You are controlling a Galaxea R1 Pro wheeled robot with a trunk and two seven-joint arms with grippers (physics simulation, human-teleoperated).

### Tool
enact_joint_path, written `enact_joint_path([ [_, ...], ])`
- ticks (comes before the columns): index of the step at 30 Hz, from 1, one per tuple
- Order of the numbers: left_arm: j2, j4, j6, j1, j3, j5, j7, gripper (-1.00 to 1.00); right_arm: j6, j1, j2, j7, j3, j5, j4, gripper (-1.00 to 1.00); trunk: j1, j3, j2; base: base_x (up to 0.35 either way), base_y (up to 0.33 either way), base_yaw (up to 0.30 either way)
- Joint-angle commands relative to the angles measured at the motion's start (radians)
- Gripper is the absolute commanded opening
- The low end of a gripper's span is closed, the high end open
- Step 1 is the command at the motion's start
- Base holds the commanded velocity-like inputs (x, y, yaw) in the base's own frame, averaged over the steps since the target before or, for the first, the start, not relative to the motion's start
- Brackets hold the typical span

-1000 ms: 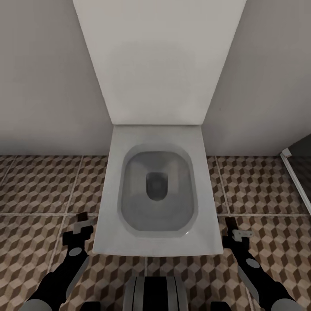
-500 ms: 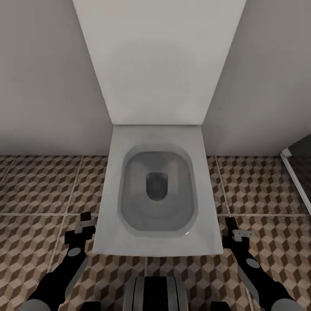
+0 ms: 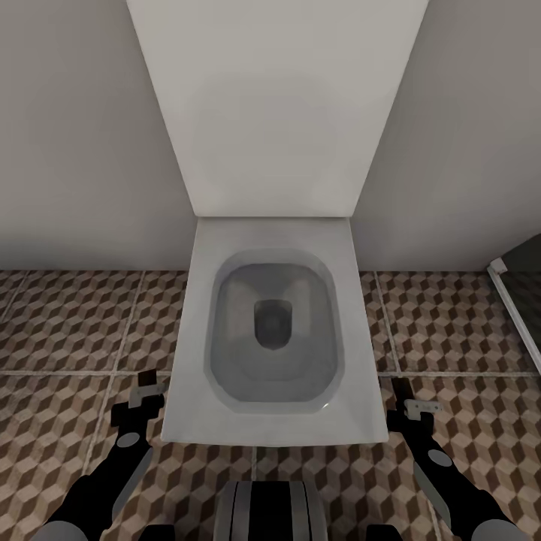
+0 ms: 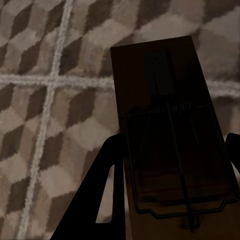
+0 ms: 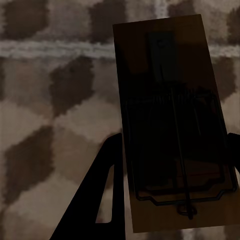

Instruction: Take the four mousetraps from the cabinet in the bathroom and place them on the bathroom floor. Make sure all four end up on the same floor surface, and ensure that at least two of them are either under or directly next to the same bathroom sink.

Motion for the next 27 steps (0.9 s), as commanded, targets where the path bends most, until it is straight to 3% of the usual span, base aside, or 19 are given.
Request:
enact_joint_path([
  [1, 0.002, -0.001, 0.002, 0.000, -0.007, 0.009, 0.011, -1.00, -0.005, -0.001, -0.001, -0.004, 0.008, -0.012, 0.000, -1.00, 0.000, -0.001, 0.000, 0.000, 0.000, 0.000],
  [27, 0.000, -0.001, 0.004, 0.000, -0.005, 0.009, 0.009, -1.00, -0.005, -0.001, -0.002, -0.004, 0.008, -0.011, 0.000, -1.00, 0.000, -0.001, 0.000, 0.000, 0.000, 0.000],
])
